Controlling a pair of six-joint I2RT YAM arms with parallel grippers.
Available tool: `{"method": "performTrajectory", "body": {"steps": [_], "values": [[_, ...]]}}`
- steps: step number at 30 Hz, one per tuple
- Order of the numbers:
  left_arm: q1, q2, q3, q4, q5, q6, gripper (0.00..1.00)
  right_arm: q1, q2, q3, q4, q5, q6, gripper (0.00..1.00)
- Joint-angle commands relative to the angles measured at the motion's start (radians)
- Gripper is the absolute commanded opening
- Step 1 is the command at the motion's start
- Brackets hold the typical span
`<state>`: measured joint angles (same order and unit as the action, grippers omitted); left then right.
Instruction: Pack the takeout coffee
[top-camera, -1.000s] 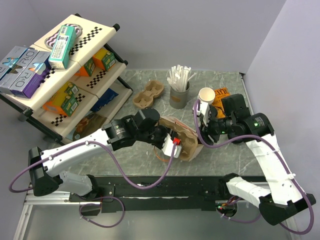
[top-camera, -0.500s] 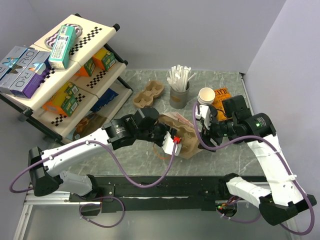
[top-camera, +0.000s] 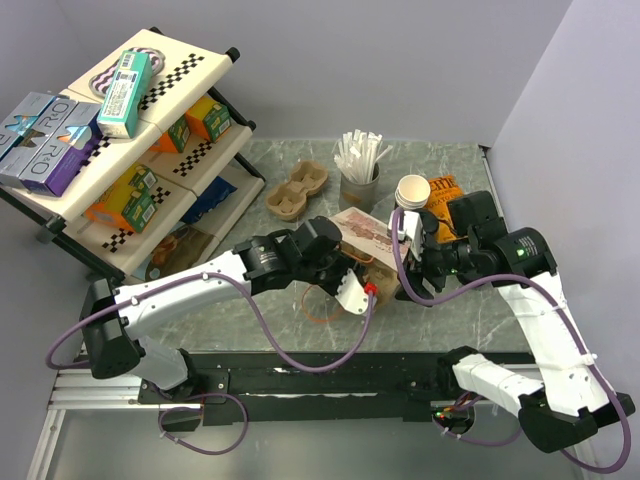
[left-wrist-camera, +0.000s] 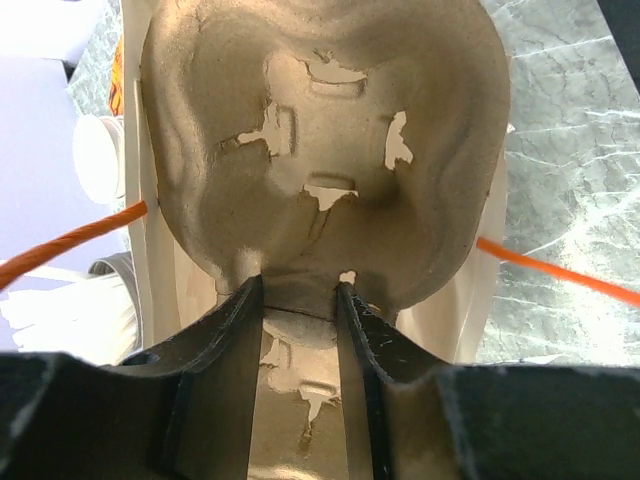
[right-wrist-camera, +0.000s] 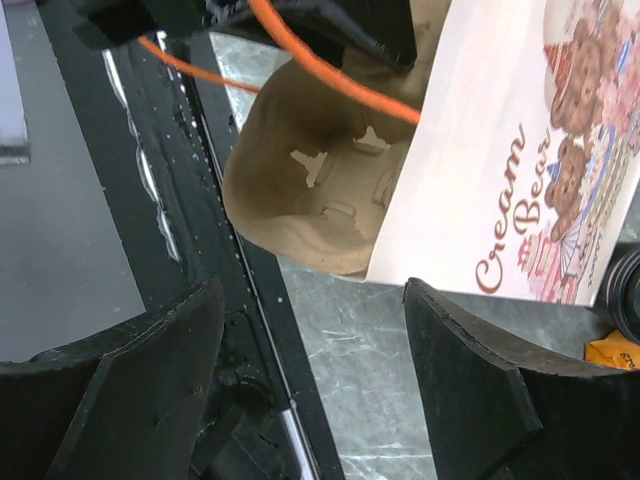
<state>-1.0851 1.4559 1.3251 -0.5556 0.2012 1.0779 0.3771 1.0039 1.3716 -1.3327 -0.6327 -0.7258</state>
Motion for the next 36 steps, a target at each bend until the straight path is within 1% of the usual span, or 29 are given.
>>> {"method": "performTrajectory", "body": {"steps": [1, 7, 12, 19, 24, 29, 36], "values": [[-0.015, -0.005, 0.052, 0.010, -0.029, 0.016, 0.01, 0.008, -0.008, 0.052, 0.007, -0.032, 0.023, 0.79], [-0.013, -0.023, 0.025, 0.043, -0.055, 0.007, 0.01, 0.008, -0.005, 0.066, 0.073, -0.009, 0.091, 0.78], [-0.012, -0.034, 0.008, 0.056, -0.072, -0.019, 0.01, 0.008, 0.013, 0.093, 0.142, 0.076, 0.160, 0.77], [0.022, -0.065, -0.023, 0.079, -0.020, -0.064, 0.01, 0.006, 0.009, 0.072, 0.208, 0.125, 0.241, 0.77], [0.042, -0.069, -0.032, 0.089, 0.010, -0.082, 0.01, 0.009, 0.038, 0.089, 0.234, 0.090, 0.252, 0.76], [0.045, -0.078, -0.041, 0.091, 0.010, -0.075, 0.01, 0.019, 0.071, 0.095, 0.242, 0.088, 0.250, 0.75], [0.057, -0.088, -0.044, 0.077, 0.015, -0.081, 0.01, 0.039, 0.098, 0.081, 0.250, 0.192, 0.244, 0.72]]}}
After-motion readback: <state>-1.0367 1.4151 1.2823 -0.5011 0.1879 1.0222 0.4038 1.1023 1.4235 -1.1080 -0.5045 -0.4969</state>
